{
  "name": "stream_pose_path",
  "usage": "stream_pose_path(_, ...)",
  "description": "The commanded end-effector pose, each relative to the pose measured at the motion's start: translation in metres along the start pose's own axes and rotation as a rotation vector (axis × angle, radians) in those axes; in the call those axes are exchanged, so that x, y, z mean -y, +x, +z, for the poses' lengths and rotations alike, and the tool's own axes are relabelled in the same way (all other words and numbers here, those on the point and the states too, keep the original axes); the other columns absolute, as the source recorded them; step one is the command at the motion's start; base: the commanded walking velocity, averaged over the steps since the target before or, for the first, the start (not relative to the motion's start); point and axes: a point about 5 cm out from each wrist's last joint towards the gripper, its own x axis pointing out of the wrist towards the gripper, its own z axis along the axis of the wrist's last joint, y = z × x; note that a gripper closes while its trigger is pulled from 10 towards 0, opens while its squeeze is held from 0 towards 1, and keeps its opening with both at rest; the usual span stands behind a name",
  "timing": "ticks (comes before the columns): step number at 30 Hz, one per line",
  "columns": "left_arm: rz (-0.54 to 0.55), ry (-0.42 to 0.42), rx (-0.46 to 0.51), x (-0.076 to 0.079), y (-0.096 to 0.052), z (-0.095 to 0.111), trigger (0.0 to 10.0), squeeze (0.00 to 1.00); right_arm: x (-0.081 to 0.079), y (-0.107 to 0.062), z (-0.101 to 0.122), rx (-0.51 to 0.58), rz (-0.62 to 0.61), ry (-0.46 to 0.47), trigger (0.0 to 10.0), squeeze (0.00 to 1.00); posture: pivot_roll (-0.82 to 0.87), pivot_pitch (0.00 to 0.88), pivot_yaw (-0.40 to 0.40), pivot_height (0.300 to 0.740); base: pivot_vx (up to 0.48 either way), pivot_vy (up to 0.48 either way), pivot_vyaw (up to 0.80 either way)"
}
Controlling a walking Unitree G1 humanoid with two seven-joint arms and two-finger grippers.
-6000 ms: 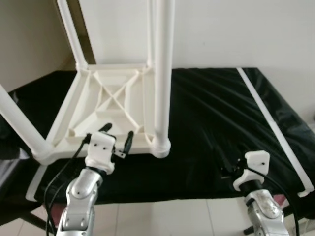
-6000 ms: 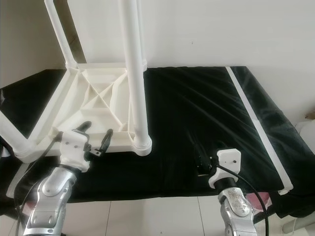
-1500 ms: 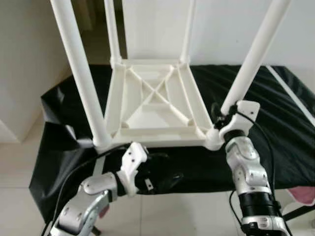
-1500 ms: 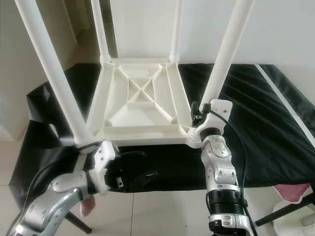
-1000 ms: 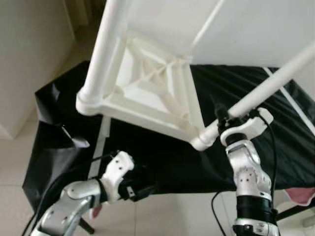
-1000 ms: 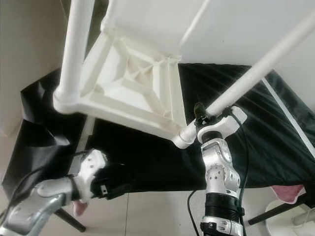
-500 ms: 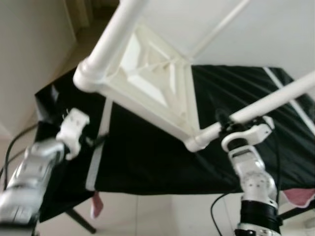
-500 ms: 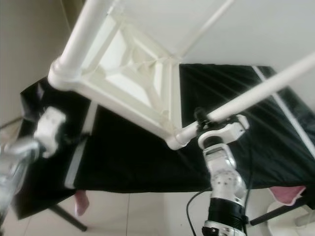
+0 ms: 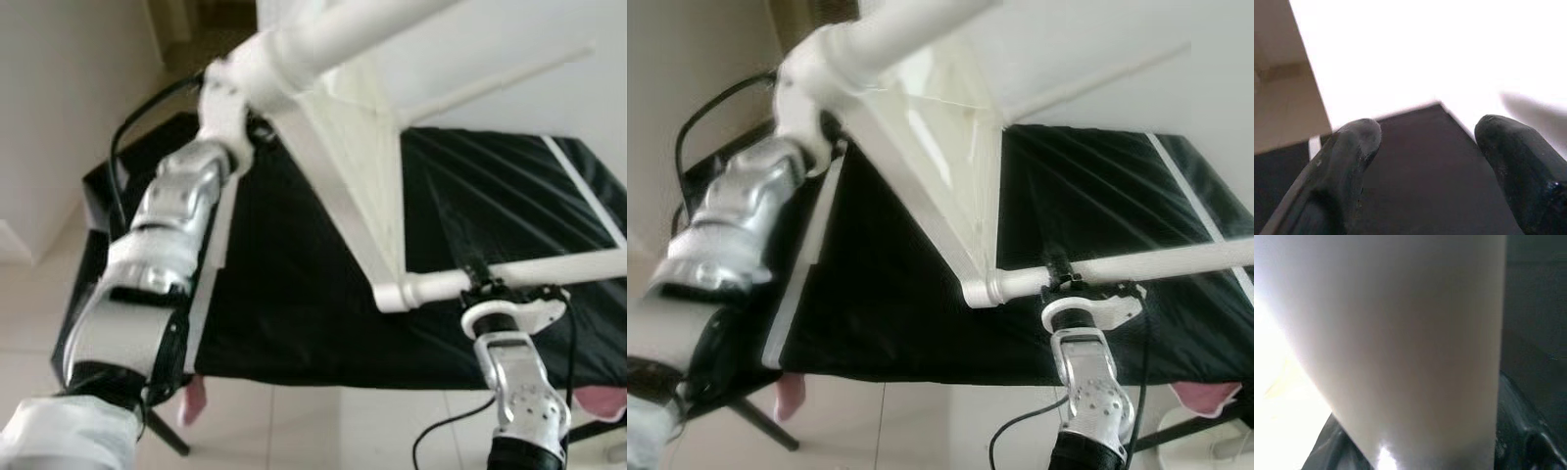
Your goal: Building children table
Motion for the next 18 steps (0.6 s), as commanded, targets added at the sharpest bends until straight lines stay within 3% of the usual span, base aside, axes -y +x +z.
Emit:
stream_pose_path(1,-0.037,-0.007,0.0,0.009,0.004,0.002,10.0,0.0,0.01,-0.008,-0.005,0.007,-0.04,0.074,10.0,0.0,0.03,0.0,-0.006,0.74,0.0,0.0,0.0)
stream_pose_path(2,-0.037,-0.007,0.0,0.009,0.004,0.002,10.0,0.0,0.01,-0.008,-0.005,0.007,-0.04,0.074,10.0,0.0,0.03,0.0,-0.006,0.74,0.0,0.0,0.0)
stream_pose_path(3,-0.059,0.019,0.009,0.017,0.008,0.006,10.0,0.0,0.012,-0.012,-0.004,0.021,-0.056,0.065,10.0,0.73,0.02,0.0,0.0,0.74,0.0,0.0,0.0)
stream_pose_path(4,-0.078,0.044,0.013,0.023,0.011,0.008,10.0,0.0,0.013,-0.015,-0.003,0.032,-0.068,0.064,10.0,1.0,0.02,0.0,0.002,0.74,0.0,0.0,0.0)
stream_pose_path(11,-0.121,0.078,0.041,0.038,0.018,0.018,10.0,0.0,0.018,-0.033,0.002,0.084,-0.104,0.072,10.0,1.0,0.02,0.0,0.007,0.74,0.0,0.0,0.0)
stream_pose_path(13,-0.142,0.065,0.08,0.045,0.021,0.029,10.0,0.0,0.025,-0.052,0.007,0.133,-0.138,0.077,10.0,1.0,0.01,0.0,0.008,0.74,0.0,0.0,0.0)
stream_pose_path(15,-0.142,0.065,0.08,0.045,0.021,0.029,10.0,0.0,0.025,-0.052,0.007,0.133,-0.138,0.077,10.0,1.0,0.01,0.0,0.008,0.74,0.0,0.0,0.0)
stream_pose_path(17,-0.159,0.054,0.134,0.049,0.023,0.046,10.0,0.0,0.029,-0.073,0.013,0.183,-0.156,0.018,10.0,1.0,0.01,0.0,0.014,0.74,0.0,0.0,0.0)
stream_pose_path(18,-0.159,0.054,0.134,0.049,0.023,0.046,10.0,0.0,0.029,-0.073,0.013,0.183,-0.156,0.018,10.0,1.0,0.01,0.0,0.014,0.74,0.0,0.0,0.0)
